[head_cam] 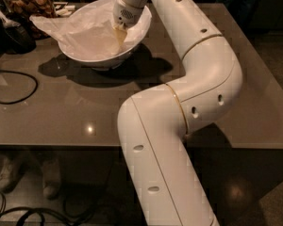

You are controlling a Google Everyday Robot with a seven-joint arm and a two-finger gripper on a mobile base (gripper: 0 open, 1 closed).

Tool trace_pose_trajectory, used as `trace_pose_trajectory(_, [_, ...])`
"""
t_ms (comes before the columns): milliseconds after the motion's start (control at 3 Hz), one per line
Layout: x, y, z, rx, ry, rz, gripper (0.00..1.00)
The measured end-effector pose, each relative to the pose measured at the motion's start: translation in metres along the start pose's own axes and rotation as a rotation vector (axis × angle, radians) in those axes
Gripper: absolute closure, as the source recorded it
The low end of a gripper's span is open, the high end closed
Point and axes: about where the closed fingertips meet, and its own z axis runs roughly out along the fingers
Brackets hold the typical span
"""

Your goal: Pick apple from white bowl

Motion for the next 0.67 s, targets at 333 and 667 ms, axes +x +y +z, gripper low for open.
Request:
trace_pose_trajectory(333, [0.0010, 0.0018, 0.0075, -0.019, -0.002, 0.001, 1.00])
trace_pose_trajectory(667, [0.0011, 0.0020, 0.0082, -0.020, -0.001, 0.001, 1.00])
